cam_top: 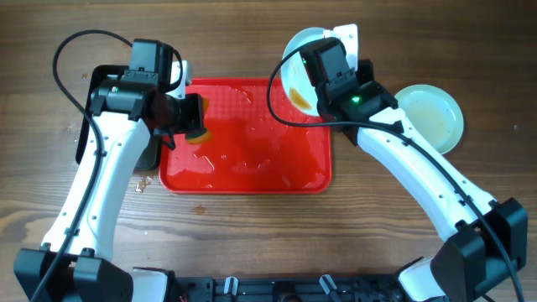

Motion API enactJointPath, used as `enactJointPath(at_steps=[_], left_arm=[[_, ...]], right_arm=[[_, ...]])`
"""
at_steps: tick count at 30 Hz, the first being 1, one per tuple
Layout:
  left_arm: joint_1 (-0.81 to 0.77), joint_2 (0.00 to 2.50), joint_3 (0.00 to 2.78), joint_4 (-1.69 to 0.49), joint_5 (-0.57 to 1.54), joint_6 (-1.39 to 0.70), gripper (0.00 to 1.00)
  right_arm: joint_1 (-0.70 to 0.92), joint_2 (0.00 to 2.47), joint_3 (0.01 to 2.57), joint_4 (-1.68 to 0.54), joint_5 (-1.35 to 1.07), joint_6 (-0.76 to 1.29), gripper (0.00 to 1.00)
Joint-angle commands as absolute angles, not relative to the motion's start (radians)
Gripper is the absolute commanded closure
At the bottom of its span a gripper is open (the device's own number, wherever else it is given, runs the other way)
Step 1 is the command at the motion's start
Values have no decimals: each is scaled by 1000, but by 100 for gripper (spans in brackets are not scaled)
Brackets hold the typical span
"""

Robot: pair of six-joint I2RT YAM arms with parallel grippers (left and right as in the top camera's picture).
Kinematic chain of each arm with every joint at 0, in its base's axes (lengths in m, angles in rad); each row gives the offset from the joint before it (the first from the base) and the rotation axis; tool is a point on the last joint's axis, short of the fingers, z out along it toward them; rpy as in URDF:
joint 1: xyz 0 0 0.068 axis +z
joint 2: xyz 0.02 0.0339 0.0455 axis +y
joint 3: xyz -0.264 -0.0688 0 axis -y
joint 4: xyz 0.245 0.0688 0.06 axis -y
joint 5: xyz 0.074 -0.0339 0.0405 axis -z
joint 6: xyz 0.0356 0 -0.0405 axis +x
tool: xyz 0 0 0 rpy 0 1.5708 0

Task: Clean dirty plates on tray and stack at the side
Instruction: 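Carry the plate right with the right gripper onto the plate stack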

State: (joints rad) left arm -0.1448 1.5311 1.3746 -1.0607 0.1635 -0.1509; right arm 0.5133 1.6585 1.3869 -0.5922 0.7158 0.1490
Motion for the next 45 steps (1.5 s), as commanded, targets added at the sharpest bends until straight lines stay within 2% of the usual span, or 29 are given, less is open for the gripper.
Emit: enactJointPath(at_steps=[1,5,10,19,26,34,36,39,42,45], left_arm=[[-147,1539,1380,-1051,202,-134,96],[-147,1539,1380,-1039,202,-135,96],[-147,1548,1380,-1027,202,-135,96],[-147,1559,1380,-1021,202,-135,96],[-146,1559,1380,-1020,202,-135,96],[-146,1559,1380,-1016,202,-134,96],[-146,1559,1380,-1014,201,-134,96],[-146,1559,1380,-1010,201,-134,96],[-146,1560,1380,-1002,201,-134,96],[-146,1560,1380,-998,201,-135,96]], right_arm=[[508,1645,1384,-494,854,-46,96],[525,1645,1384,-347,872,-230,96],[627,1645,1384,-270,905,-314,96],[763,1645,1383,-273,981,-284,96],[765,1645,1383,-223,1109,-289,96],[765,1645,1383,-227,1089,-274,96],[764,1645,1383,-290,1004,-205,96],[732,1645,1383,-444,761,42,96],[642,1645,1383,-551,403,326,96],[545,1645,1383,-589,249,510,96]])
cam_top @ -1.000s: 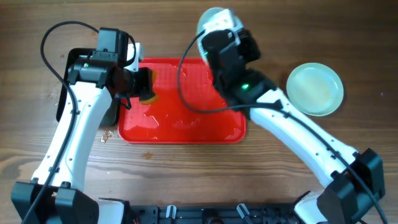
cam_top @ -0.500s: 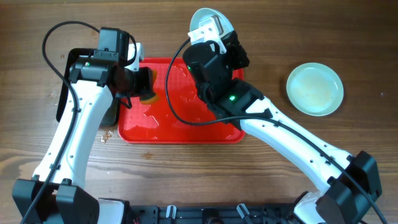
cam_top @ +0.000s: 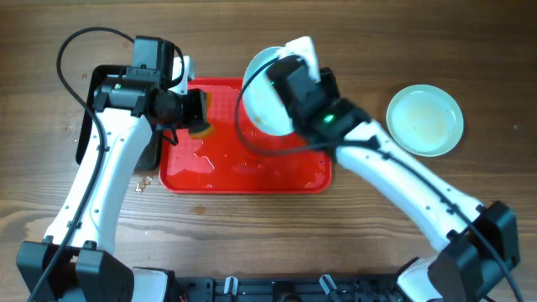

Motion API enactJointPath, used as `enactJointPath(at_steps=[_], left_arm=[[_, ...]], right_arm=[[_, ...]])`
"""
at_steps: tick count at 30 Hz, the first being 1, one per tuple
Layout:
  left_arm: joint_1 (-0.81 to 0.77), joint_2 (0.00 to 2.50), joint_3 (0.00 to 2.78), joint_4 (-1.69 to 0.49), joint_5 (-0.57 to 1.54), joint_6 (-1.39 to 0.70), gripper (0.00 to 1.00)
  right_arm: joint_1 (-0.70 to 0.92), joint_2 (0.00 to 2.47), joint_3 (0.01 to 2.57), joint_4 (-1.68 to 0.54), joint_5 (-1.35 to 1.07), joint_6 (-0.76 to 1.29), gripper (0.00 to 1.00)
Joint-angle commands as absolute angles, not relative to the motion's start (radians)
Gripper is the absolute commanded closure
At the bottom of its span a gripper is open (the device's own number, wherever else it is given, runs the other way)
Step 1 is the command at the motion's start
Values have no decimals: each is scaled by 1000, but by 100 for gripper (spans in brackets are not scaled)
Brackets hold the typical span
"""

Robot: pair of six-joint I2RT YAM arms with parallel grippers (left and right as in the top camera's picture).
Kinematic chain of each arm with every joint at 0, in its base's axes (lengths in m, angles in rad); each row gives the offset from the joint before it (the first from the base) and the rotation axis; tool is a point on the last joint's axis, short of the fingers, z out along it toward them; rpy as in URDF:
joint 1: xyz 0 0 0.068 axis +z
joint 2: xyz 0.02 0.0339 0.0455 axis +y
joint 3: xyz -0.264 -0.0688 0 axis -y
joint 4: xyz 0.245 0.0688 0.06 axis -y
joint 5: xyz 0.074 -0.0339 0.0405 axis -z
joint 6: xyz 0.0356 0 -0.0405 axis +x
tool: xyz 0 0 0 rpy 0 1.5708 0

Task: Clean dirty plates on tray and stack at the side
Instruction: 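Carry the plate right with the right gripper onto the plate stack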

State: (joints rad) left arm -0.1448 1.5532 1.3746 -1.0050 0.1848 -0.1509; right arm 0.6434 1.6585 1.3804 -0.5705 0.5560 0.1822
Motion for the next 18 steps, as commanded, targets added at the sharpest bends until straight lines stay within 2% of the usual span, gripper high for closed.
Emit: enactJointPath(at_steps=[1,13,18], left_arm=[[-146,1560,1380,-999,201,-135,96],[-146,1644,1379,-993,204,-135,96],[-146,1668,1379,-981,214,-135,96]], right_arm=[[511,1645,1383,-594,212,540,96],[-92,1645,1377,-808,23,641,96],[-244,1645,1286,-828,57,629,96]])
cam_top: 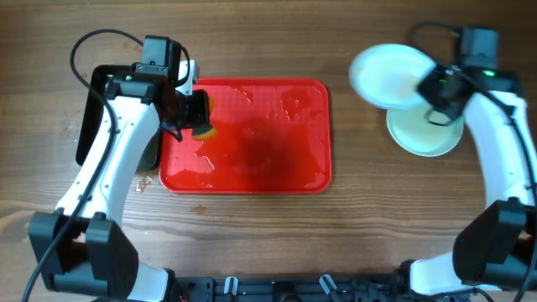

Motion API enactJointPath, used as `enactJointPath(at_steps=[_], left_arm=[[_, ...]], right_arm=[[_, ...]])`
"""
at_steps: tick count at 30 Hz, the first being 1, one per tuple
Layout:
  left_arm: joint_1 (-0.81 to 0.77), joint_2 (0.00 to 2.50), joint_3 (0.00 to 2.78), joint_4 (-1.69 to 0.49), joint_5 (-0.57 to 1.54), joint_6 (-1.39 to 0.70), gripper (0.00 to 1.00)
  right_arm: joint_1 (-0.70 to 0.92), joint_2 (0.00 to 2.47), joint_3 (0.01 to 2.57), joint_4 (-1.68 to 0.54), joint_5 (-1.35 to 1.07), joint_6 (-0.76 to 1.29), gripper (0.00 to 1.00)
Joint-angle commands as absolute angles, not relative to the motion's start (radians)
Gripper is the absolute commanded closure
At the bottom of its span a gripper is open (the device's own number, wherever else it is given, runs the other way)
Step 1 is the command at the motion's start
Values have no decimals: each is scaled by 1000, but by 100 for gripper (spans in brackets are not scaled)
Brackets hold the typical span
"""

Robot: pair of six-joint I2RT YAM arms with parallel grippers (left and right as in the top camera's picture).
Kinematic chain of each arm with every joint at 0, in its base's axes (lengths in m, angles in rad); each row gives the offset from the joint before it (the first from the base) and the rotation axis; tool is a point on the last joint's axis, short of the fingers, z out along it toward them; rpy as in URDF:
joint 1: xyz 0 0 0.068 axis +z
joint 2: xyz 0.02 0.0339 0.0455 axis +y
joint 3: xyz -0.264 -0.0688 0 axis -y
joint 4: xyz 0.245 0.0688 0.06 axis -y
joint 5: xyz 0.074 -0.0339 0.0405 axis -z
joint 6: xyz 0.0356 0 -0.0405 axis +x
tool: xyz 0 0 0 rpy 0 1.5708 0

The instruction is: Clean dirty plates on tray and stack at the side

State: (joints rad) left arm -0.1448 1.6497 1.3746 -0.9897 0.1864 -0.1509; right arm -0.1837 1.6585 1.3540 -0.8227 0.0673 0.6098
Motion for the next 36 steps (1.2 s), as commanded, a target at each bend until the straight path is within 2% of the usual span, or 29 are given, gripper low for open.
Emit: enactJointPath(at_steps=[1,10,22,23,24,26,27,36], left_arm=[[-146,1670,1379,-979,214,-135,96],[-146,1670,1379,-977,214,-135,96],[-146,1670,1379,-979,213,-135,96],[-146,1670,1379,-979,213,-134,96],[-146,1670,1379,-979,213,-134,96],[-146,1670,1379,-978,213,-135,96],[-146,1670,1379,-978,213,-134,96],[-146,1669,1380,-964,213,-115,96]], right_arm=[[-272,1645,1240,-813,57,632,96],[-371,1645,947,-616,35,710,96],[-454,1645,922,-572,55,759,96],[-454,1645,922,-574,54,754,93],[-452,1645,923,-574,50,743,83],[-448,1645,923,-572,24,714,22],[-446,1645,923,-569,15,698,0],[-425,1573,1008,-593,-32,623,0]])
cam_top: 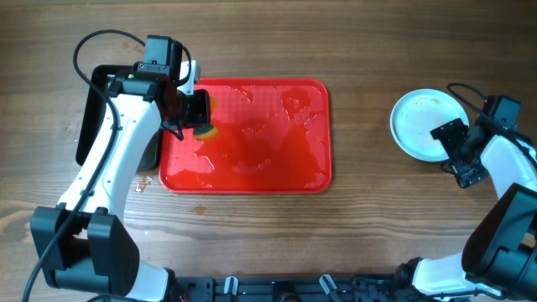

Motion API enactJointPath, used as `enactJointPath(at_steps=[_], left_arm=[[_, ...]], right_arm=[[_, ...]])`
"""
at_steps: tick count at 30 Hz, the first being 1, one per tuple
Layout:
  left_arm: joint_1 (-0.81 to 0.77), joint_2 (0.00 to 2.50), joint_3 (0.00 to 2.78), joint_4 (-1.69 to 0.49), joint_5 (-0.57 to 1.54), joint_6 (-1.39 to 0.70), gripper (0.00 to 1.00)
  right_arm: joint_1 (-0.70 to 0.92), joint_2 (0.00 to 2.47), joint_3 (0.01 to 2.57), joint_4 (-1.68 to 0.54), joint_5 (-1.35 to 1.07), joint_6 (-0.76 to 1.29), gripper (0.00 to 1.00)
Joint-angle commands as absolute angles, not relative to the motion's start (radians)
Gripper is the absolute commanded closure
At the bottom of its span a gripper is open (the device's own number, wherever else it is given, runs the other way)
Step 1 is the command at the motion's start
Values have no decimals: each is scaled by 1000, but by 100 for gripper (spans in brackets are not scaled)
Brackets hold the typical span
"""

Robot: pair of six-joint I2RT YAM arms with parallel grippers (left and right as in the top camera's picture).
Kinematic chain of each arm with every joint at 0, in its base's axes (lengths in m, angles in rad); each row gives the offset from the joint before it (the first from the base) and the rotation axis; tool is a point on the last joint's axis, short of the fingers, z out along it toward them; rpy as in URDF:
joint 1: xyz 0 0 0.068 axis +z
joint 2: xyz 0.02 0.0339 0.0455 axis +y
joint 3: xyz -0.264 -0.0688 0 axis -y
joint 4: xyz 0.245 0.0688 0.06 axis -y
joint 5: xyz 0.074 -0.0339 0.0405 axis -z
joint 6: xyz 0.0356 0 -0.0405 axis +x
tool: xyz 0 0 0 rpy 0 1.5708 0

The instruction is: Clean dirty plates on tray and stack at the side

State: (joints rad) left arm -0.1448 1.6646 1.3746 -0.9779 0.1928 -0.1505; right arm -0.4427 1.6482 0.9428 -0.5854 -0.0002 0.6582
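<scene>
The red tray [319, 172] lies mid-table, wet and smeared, with no plate on it. At its upper left corner my left gripper [200, 122] is shut on a yellow-orange sponge [205, 132] that touches the tray. To the right of the tray, white plates [417, 117] lie stacked on the table. My right gripper [448, 137] is at the stack's lower right rim. The overhead view does not show whether its fingers still pinch the top plate.
A black container [87, 126] stands left of the tray, partly under my left arm. Small scraps [144, 181] lie on the wood near the tray's lower left corner. Cables loop above both arms.
The white plate, held tilted above and to the left of the plate on the table, now lies flat on it. My right arm has drawn back to the right. The left gripper and sponge have not moved.
My right gripper held a soiled white plate at the tray's upper right corner while the left held the sponge at the tray's left edge. Then the plate was over the tray near the sponge. Then it was over the side plate, and now rests on it.
</scene>
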Motion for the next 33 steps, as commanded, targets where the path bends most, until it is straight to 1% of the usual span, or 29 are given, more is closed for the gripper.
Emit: enactJointPath(at_steps=[1,4,6,8,11,14,19,20,21,24,29,33], left_arm=[[-146,1669,1381,-959,212,-112,96],[-125,1667,1402,-959,196,-115,96],[-89,1658,1413,-962,131,-120,96],[-30,1654,1413,-962,80,-120,96],[73,1663,1412,-957,65,-112,96],[213,1676,1412,-929,87,-54,96],[351,1684,1412,-823,149,96,96],[363,1691,1412,-808,155,132,96],[378,1706,1412,-787,175,212,96],[378,1743,1412,-764,179,289,96],[378,1838,1412,-709,193,311,96],[378,1910,1412,-654,192,311,96]], right_arm=[[-418,1544,1029,-601,-36,612,0],[-400,1463,1082,-649,-39,602,0],[-382,1417,1097,-680,-39,602,0],[-356,1382,1098,-707,-39,597,0],[-307,1359,1098,-752,-39,569,0],[-213,1354,1098,-793,-46,537,0],[-25,1348,1100,-803,-70,502,0],[14,1345,1103,-801,-70,496,0],[90,1339,1108,-803,-70,496,0],[184,1326,1116,-804,-69,494,0],[327,1276,1135,-817,-69,465,0],[411,1209,1137,-816,-68,433,0]])
